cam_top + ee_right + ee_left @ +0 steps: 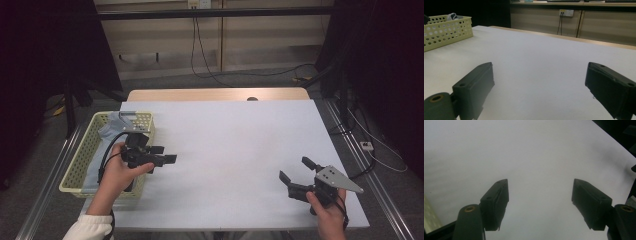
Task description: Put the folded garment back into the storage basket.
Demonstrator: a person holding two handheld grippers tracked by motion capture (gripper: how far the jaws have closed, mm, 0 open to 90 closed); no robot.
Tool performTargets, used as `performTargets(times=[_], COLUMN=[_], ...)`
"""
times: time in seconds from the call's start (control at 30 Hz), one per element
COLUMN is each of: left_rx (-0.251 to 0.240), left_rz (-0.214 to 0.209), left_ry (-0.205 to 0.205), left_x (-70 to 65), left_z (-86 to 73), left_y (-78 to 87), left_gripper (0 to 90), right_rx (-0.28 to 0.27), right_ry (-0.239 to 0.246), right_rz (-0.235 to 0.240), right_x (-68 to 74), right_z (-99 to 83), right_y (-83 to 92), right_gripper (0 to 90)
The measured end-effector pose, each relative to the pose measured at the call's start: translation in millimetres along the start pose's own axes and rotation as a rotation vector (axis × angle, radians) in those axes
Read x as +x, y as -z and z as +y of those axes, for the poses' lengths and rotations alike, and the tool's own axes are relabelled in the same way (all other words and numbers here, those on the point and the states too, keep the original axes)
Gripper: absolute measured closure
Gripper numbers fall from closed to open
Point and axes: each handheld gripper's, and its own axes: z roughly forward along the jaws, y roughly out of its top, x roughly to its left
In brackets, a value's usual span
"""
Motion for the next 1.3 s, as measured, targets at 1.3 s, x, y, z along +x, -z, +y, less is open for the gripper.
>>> performTargets(times=[1.3], left_rx=[0.006], left_rz=[-0.060], left_ry=[-0.020], left_x=[-2.2], left_z=[-45.1], left_y=[-19.7], left_gripper=[28.0], right_rx=[0.004], right_ry=[0.004], right_rz=[0.000], right_x=[-0.1], right_z=[-0.3], right_y=[1.0], right_gripper=[8.9])
